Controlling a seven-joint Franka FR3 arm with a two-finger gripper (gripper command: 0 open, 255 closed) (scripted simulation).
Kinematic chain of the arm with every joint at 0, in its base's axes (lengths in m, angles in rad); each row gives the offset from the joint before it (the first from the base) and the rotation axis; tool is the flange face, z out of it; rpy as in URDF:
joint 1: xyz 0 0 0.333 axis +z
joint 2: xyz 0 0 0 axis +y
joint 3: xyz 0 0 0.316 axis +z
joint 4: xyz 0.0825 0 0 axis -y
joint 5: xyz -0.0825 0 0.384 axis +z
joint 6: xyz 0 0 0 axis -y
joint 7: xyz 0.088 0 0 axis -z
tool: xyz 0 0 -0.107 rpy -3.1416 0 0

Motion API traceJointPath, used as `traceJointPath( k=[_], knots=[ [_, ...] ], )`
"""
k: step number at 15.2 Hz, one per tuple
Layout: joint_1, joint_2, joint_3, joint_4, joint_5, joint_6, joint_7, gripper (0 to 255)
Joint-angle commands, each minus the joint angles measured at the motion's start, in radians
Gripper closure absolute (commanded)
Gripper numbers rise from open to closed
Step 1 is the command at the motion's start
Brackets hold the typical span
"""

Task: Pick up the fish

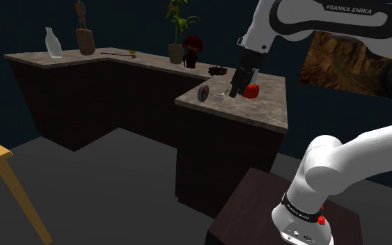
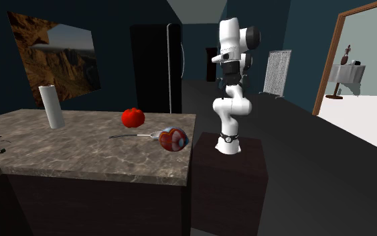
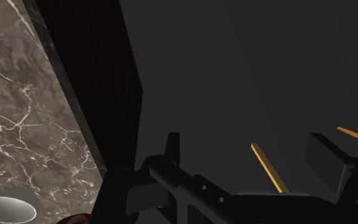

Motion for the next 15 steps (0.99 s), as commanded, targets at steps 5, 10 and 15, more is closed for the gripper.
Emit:
traceJointPath(
  k=[5, 10, 15],
  knots=[
    [-0.051, 0.147, 0.046, 0.074, 0.003, 0.082, 0.16, 0],
    [-0.115, 0.33, 0.087, 0.192, -0.017, 0.152, 0.36, 0],
    [-0.172, 0.507, 0.106, 0.331, -0.057, 0.187, 0.558, 0]
  ],
)
